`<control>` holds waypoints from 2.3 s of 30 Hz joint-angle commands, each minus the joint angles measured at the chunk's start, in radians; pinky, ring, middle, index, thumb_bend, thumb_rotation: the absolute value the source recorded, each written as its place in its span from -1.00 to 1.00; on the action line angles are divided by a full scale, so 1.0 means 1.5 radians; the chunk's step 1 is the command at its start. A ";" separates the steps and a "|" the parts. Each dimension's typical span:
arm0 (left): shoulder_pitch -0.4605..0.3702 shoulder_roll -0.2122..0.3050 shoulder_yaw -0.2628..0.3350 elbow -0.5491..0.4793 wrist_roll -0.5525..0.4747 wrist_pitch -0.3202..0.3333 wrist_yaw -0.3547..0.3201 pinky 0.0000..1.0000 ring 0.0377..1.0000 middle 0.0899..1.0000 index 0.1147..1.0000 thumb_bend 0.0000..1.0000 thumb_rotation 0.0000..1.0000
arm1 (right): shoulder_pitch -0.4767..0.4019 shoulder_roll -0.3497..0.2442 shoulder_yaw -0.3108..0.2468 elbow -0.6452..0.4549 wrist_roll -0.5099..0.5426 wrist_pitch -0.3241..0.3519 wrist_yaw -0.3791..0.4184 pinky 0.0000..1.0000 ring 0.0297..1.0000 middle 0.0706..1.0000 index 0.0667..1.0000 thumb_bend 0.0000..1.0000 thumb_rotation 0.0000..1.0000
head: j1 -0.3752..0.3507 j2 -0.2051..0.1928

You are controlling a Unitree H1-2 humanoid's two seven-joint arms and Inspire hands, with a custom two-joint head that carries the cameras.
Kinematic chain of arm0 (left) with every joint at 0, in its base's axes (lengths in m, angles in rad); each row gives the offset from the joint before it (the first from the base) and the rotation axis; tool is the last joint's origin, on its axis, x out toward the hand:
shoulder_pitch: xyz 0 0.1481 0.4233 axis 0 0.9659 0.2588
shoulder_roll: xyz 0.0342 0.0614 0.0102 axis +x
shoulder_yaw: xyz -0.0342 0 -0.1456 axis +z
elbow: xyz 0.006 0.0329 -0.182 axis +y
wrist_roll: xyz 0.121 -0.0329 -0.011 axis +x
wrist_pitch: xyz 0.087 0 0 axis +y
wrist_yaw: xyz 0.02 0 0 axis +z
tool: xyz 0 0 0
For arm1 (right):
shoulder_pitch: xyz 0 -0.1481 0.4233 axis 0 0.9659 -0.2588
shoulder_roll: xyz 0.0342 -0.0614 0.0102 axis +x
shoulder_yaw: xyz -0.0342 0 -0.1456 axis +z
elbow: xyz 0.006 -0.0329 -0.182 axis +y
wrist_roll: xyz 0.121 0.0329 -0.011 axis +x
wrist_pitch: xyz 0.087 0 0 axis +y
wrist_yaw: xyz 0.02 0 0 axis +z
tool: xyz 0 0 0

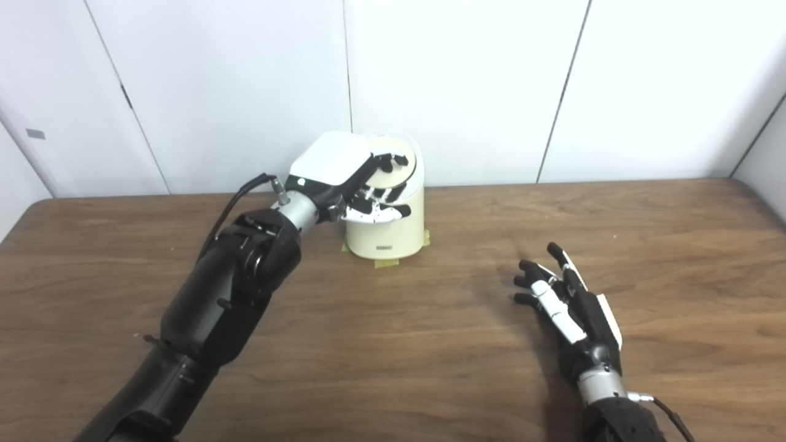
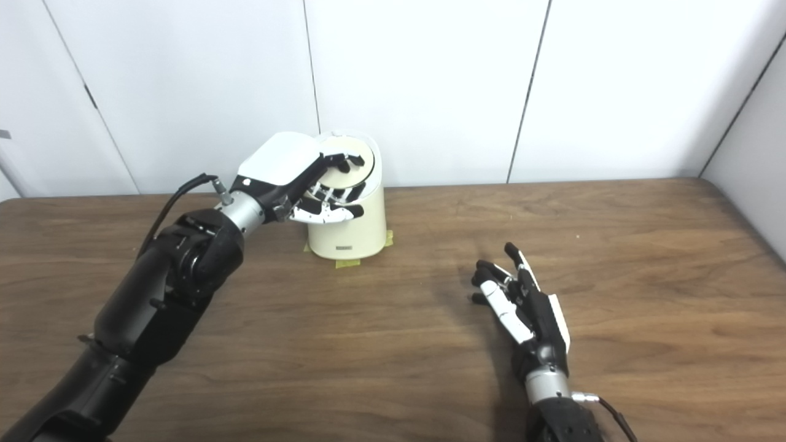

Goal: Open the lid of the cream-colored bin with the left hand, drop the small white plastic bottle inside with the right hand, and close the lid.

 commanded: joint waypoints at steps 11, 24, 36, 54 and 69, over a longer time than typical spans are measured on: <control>0.010 0.008 -0.026 -0.012 0.003 0.007 -0.032 0.56 0.53 0.48 0.68 0.12 -0.16 | -0.013 0.001 -0.002 -0.024 0.000 0.009 -0.003 0.27 0.43 0.49 0.88 0.05 -0.05 | -0.004 0.003; 0.019 0.011 -0.060 -0.001 0.006 0.016 -0.058 0.62 0.59 0.59 0.74 0.12 -0.01 | -0.012 0.004 -0.002 -0.031 0.006 0.018 -0.003 0.29 0.43 0.47 0.88 0.05 -0.07 | -0.007 0.005; 0.021 0.023 -0.061 -0.015 0.005 0.018 -0.059 0.60 0.55 0.54 0.76 0.16 0.02 | -0.013 0.000 -0.001 -0.032 0.002 0.017 -0.003 0.32 0.43 0.48 0.86 0.02 -0.09 | -0.009 0.005; 0.062 -0.028 0.085 -0.130 -0.041 0.033 0.087 0.44 0.59 0.57 0.71 0.04 -0.07 | -0.014 0.001 -0.003 -0.035 0.001 0.018 -0.009 0.29 0.42 0.48 0.85 0.03 -0.06 | -0.014 0.003; 0.183 -0.076 0.231 -0.266 -0.178 0.093 0.142 0.53 0.68 0.65 0.74 -0.17 -0.04 | -0.018 -0.001 -0.004 -0.032 0.007 0.011 -0.007 0.32 0.43 0.49 0.85 0.05 -0.08 | -0.014 0.000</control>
